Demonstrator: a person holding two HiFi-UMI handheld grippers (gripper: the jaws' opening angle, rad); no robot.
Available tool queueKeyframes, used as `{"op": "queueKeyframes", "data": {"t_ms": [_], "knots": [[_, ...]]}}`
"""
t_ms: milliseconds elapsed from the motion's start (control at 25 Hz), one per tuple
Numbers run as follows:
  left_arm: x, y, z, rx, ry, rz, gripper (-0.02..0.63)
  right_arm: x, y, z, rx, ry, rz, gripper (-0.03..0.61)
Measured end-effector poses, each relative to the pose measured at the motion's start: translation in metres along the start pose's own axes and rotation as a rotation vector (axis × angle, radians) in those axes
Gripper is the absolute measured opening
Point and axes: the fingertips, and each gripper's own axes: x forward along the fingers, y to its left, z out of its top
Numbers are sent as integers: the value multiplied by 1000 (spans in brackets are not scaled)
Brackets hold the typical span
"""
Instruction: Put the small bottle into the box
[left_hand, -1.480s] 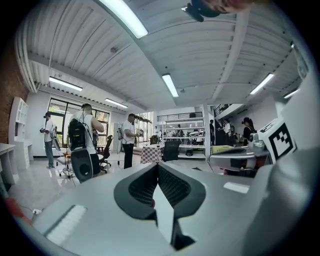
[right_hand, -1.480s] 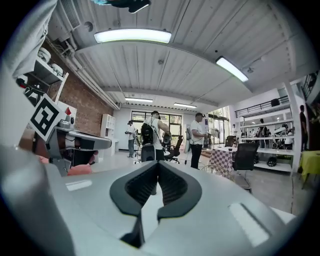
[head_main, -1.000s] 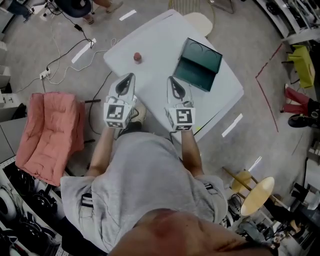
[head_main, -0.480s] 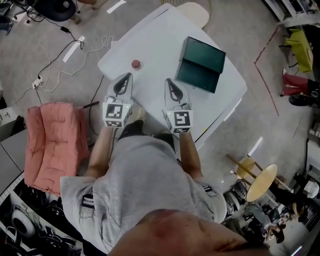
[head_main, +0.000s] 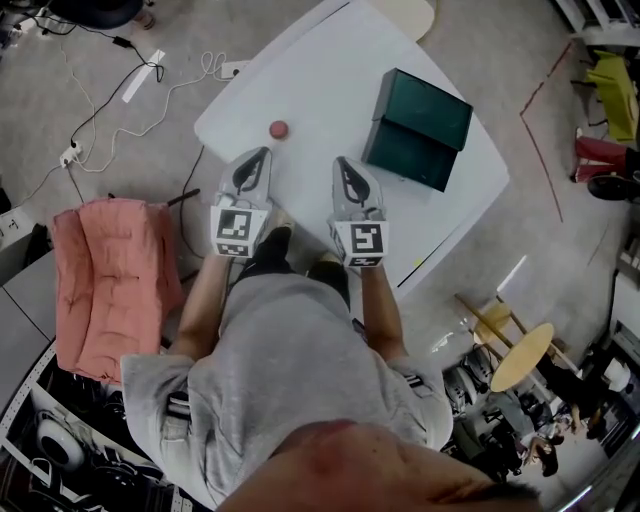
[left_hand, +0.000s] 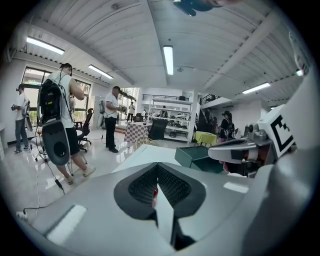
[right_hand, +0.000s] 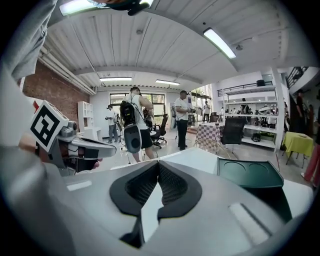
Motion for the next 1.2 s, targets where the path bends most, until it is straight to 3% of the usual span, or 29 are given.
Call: {"op": "queueKeyframes", "data": {"t_ms": [640, 680, 720, 1000, 1200], "knots": [[33, 10, -29, 23, 87, -26, 14, 22, -11, -23, 28, 74, -7, 3], [35, 9, -28, 14, 89, -31, 24, 22, -13, -23, 29, 74, -10, 3], [37, 8, -28, 5, 91, -38, 79, 22, -15, -22, 30, 74, -13, 3], [50, 9, -38, -12, 143, -55, 214, 20, -21, -26, 42, 80, -33, 3], [63, 9, -43, -7, 170, -57, 247, 20, -31, -28, 45, 74, -55, 3]]}}
